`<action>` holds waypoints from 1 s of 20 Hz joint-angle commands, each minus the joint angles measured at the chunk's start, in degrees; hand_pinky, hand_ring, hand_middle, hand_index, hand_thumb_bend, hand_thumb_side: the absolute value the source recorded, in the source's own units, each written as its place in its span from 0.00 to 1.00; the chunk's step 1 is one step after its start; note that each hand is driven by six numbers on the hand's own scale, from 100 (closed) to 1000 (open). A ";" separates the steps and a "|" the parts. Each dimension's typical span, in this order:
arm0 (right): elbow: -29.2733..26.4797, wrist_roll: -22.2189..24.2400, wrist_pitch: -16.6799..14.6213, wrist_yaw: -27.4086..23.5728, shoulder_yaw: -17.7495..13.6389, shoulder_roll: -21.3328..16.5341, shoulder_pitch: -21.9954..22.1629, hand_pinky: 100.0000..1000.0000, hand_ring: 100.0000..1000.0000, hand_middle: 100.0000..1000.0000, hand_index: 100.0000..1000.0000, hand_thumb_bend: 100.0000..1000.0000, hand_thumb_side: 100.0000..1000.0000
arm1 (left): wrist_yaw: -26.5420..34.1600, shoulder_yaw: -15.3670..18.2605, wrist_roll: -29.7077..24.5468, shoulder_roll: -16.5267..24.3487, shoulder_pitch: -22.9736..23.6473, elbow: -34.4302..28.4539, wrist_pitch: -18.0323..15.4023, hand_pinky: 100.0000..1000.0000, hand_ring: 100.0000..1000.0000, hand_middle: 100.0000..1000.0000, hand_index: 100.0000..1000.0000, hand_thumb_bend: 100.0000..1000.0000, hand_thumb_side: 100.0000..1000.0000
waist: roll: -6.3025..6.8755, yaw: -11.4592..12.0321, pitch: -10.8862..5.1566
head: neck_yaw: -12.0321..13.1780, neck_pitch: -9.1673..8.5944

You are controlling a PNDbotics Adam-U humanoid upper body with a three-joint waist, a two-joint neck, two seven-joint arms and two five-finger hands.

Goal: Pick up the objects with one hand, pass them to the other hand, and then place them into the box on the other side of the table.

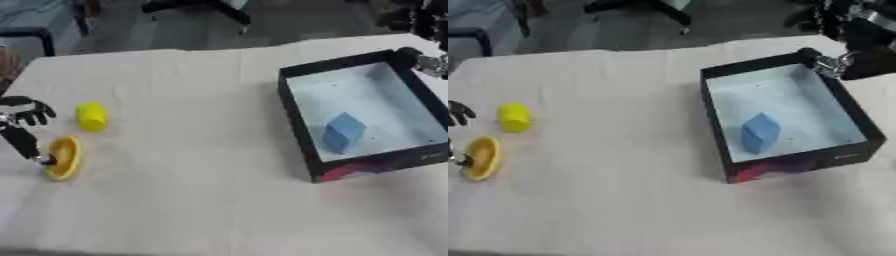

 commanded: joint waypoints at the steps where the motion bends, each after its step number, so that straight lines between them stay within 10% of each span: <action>1: -0.20 0.11 -0.33 0.27 -0.24 -0.99 -0.72 1.00 1.00 0.77 1.00 0.17 0.16 | -0.16 0.76 0.47 1.54 -1.13 2.30 1.49 0.80 0.83 0.74 0.86 0.51 0.06 | 0.37 -0.01 -1.92 | 0.24 -0.41; 12: 0.01 0.19 -0.75 0.66 -0.03 -0.71 -0.90 1.00 1.00 0.77 1.00 0.17 0.17 | 4.66 0.90 -2.62 -2.70 -3.29 11.27 0.62 0.82 0.85 0.77 0.84 0.46 0.15 | 0.27 -0.61 -1.84 | 0.43 -0.37; 20: 0.21 0.52 -0.90 1.05 0.15 -0.38 -1.01 1.00 1.00 0.77 1.00 0.17 0.17 | 8.42 0.83 -4.64 -4.92 -4.53 12.54 -1.31 0.84 0.86 0.77 0.80 0.29 0.00 | 0.29 -0.87 -1.80 | 0.52 -0.43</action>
